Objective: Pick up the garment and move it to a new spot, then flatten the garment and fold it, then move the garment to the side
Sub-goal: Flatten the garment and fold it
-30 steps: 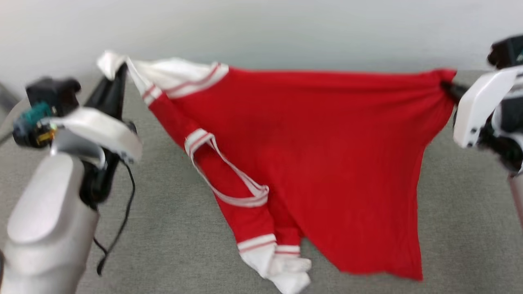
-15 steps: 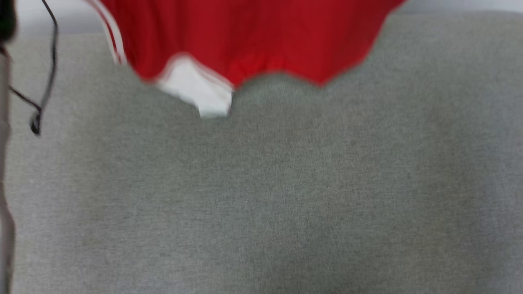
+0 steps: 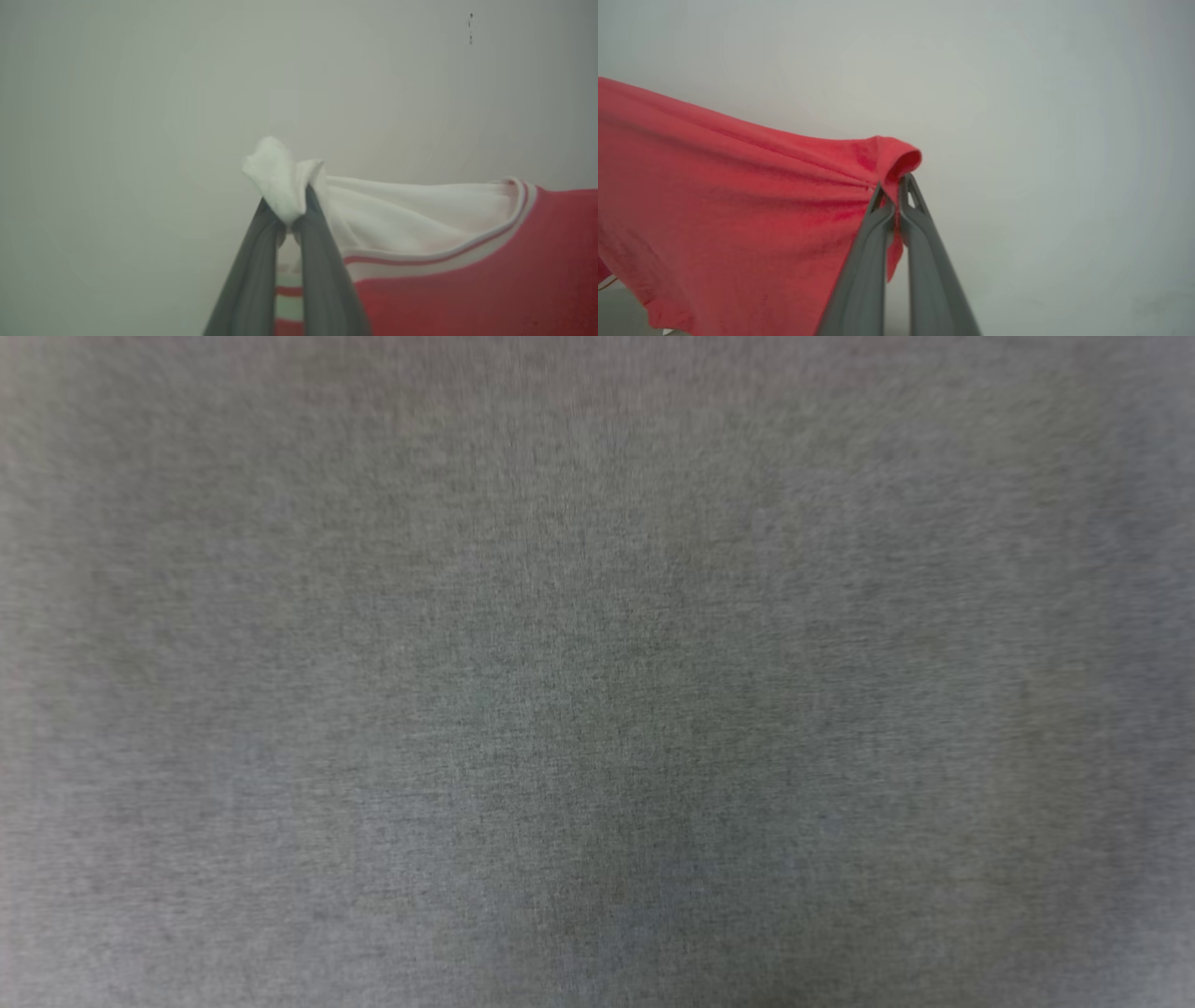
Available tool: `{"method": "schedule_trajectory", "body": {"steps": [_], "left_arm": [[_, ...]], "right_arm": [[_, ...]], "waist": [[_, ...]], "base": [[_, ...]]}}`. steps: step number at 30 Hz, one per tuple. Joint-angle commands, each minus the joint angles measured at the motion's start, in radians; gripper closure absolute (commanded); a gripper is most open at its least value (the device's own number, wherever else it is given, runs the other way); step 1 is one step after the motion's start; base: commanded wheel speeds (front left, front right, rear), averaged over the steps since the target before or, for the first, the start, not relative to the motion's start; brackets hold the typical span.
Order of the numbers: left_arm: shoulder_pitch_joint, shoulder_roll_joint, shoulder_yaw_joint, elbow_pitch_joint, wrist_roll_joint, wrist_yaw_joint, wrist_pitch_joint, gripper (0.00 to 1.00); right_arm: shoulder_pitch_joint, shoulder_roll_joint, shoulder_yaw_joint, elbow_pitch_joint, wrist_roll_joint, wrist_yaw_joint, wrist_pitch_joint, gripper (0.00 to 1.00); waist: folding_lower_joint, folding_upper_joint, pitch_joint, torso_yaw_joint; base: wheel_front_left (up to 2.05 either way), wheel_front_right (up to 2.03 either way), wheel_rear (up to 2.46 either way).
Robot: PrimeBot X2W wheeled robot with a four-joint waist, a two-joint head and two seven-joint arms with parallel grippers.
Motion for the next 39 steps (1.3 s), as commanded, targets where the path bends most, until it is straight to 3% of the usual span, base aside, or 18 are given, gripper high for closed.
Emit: {"method": "schedule_trajectory", "body": {"steps": [1,10,19,30,39], "left_arm": [[-0.01,0.002,0.002,-0.001,-0.001,0.005,-0.001,1.0],[0.021,-0.013,0.001,0.02,-0.025,0.002,-0.014,1.0],[0.138,-0.045,-0.005,0.083,-0.084,-0.029,-0.054,1.0],[0.708,-0.05,-0.005,0.003,-0.199,-0.05,-0.116,1.0],[1.215,-0.062,0.036,-0.209,-0.241,0.055,-0.126,1.0]], "right_arm": [[-0.021,-0.005,0.007,0.004,-0.003,-0.002,-0.012,1.0],[-0.066,0.02,0.06,0.049,0.007,-0.002,-0.08,1.0],[0.048,-0.003,0.122,0.119,0.054,-0.002,-0.112,1.0],[0.564,-0.07,0.204,0.031,0.18,-0.002,-0.132,1.0],[0.957,-0.091,0.209,-0.11,0.243,-0.002,-0.056,1.0]], "waist": [[-0.0002,0.0,0.084,0.009],[-0.0002,0.0,0.192,0.014],[-0.0002,0.0,0.146,0.033],[-0.0002,0.0,-0.149,0.047],[-0.0002,0.0,-0.353,0.024]], "base": [[0.0,0.0,0.0],[0.0,0.0,0.0],[0.0,0.0,0.0],[0.0,0.0,0.0],[0.0,0.0,0.0]]}}
